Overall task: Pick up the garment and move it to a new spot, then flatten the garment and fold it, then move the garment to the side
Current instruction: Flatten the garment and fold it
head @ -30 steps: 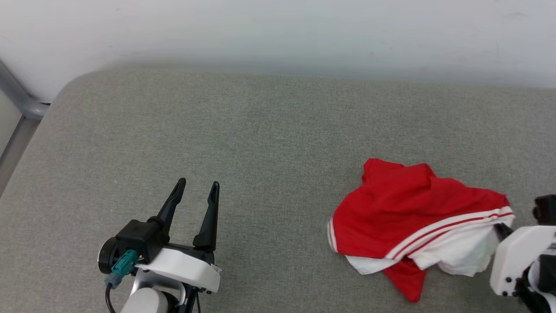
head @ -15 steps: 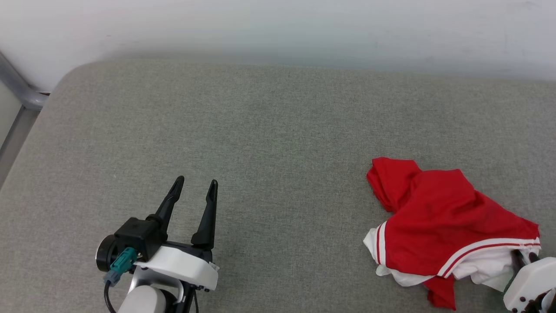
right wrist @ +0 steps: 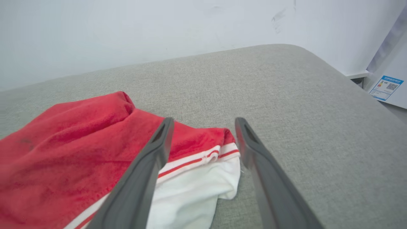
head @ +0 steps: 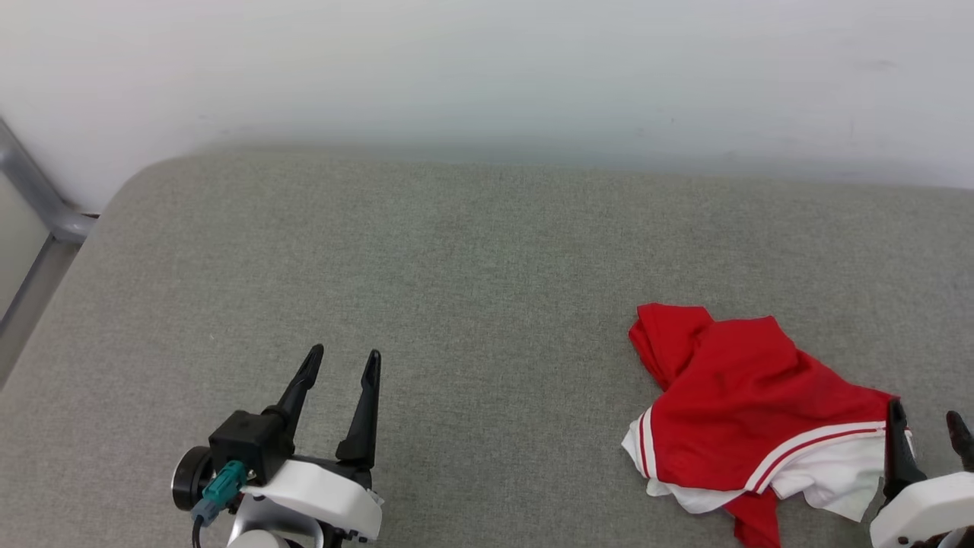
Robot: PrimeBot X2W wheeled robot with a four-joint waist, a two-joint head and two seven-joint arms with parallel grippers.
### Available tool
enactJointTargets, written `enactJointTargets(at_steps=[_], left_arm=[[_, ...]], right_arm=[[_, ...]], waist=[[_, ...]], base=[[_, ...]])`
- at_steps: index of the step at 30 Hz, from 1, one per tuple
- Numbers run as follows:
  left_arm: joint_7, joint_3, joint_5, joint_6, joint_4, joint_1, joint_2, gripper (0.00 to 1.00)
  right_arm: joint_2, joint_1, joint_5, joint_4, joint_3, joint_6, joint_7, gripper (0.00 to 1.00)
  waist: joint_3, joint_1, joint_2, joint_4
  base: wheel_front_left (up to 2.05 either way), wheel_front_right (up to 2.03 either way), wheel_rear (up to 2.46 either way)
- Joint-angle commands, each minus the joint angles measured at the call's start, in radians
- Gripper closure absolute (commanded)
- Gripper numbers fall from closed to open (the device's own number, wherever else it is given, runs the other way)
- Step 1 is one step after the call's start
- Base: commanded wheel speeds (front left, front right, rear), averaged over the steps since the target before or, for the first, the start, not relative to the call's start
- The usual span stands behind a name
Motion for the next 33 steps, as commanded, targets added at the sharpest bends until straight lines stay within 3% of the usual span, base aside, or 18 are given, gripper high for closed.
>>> enactJointTargets(at_steps=[1,5,8,18,24,32,33], left_arm=[[-0.002,0.001,0.001,0.004,0.002,0.013,0.002,0.00],[0.003,-0.002,-0.003,0.014,-0.002,0.035,0.002,0.00],[0.009,-0.007,-0.005,0.018,-0.008,0.045,0.001,0.00],[0.014,-0.018,-0.008,0.024,-0.027,0.035,0.004,0.00],[0.011,-0.021,-0.015,0.017,-0.026,0.013,0.002,0.00],[0.004,-0.022,-0.023,0.013,-0.010,-0.006,-0.003,0.00],[0.004,-0.022,-0.024,0.013,-0.008,-0.007,-0.004,0.00]], right_arm=[[0.005,0.018,-0.002,-0.007,0.008,-0.001,-0.002,0.00],[0.006,0.067,0.027,-0.025,0.052,-0.001,0.098,0.00],[0.005,0.094,0.064,-0.024,0.091,-0.001,0.255,0.00],[0.005,0.083,0.091,-0.172,0.223,-0.001,0.568,0.00],[0.003,0.034,0.104,-0.168,0.253,-0.001,0.649,0.00],[-0.002,-0.008,0.143,-0.071,0.278,-0.001,0.728,0.00],[-0.003,-0.014,0.154,-0.067,0.281,-0.001,0.729,0.64]], waist=[[-0.016,0.0000,0.0000,-0.004],[-0.045,0.0000,0.0000,-0.010],[-0.056,0.0000,0.0000,-0.013],[-0.041,0.0000,0.0000,-0.005],[-0.005,0.0000,0.0000,0.022],[0.028,0.0000,0.0000,0.055],[0.029,0.0000,0.0000,0.057]], base=[[0.00,0.00,0.00],[0.00,0.00,0.00],[0.00,0.00,0.00],[0.00,0.00,0.00],[0.00,0.00,0.00],[0.00,0.00,0.00],[0.00,0.00,0.00]])
